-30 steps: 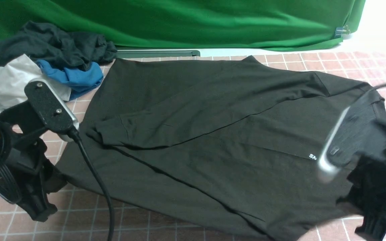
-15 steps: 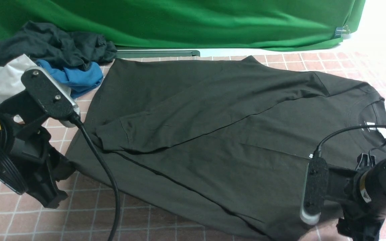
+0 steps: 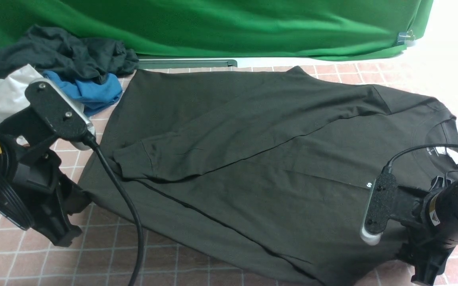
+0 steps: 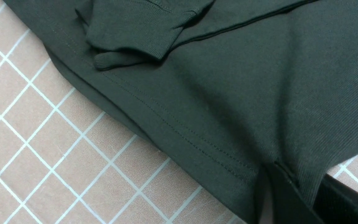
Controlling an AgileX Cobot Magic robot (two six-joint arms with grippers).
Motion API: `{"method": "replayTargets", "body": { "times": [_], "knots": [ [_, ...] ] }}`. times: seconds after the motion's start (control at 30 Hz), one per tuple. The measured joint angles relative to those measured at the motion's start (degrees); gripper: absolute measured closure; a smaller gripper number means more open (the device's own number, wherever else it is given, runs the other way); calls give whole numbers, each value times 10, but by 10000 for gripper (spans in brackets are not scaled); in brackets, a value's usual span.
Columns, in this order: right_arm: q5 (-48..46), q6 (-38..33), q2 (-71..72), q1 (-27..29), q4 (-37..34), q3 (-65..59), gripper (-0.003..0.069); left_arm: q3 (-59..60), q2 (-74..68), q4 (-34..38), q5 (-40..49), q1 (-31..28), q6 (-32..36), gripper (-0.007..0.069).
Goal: Fold a long-sleeved shirt over a pink coffee tablecloth.
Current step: 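Grasp the near edge of the shirt at its hem and shoulder corners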
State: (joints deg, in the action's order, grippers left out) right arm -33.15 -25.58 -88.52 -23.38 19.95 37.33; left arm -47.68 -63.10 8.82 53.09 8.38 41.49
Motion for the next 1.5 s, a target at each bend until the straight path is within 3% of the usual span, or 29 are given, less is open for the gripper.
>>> {"method": "replayTargets", "body": {
  "times": [0.13, 0.23, 0.33, 0.5, 0.7, 0.87, 1.03, 1.27, 1.33, 1.37, 1.4, 1.5],
  "knots": [
    [1, 0, -1, 0, -4, 0, 232, 0, 0, 0, 0, 0, 0, 582],
    [2, -1, -3, 0, -7, 0, 316, 0, 0, 0, 0, 0, 0, 582],
    [7, -9, -4, 0, -10, 0, 453, 0, 0, 0, 1, 0, 0, 582],
    [4, -16, -3, -1, -9, 0, 505, 0, 0, 0, 11, 0, -2, 582],
    [-51, 78, 40, -11, -8, 0, 587, 0, 14, 0, 21, 0, -23, 582],
    [-184, 168, 101, -42, -18, 0, 638, 0, 60, 3, 54, 0, -82, 582],
    [-268, 217, 160, -64, -22, 0, 641, 0, 110, 11, 100, 0, -100, 582],
    [-148, 103, 184, -64, -44, 0, 620, 0, 129, 11, 76, 0, -100, 582],
    [-112, 44, 170, -64, -46, 0, 528, 0, 118, 7, 61, 0, -100, 582],
    [-110, 31, 166, -64, -47, 0, 517, 0, 117, 6, 58, 0, -100, 582],
    [-88, -24, 151, -64, -47, 0, 414, 0, 107, 5, 50, 0, -100, 582],
    [-71, -98, 124, -64, -47, 0, 293, 0, 93, 4, 46, 0, -100, 582]
  ]
}}
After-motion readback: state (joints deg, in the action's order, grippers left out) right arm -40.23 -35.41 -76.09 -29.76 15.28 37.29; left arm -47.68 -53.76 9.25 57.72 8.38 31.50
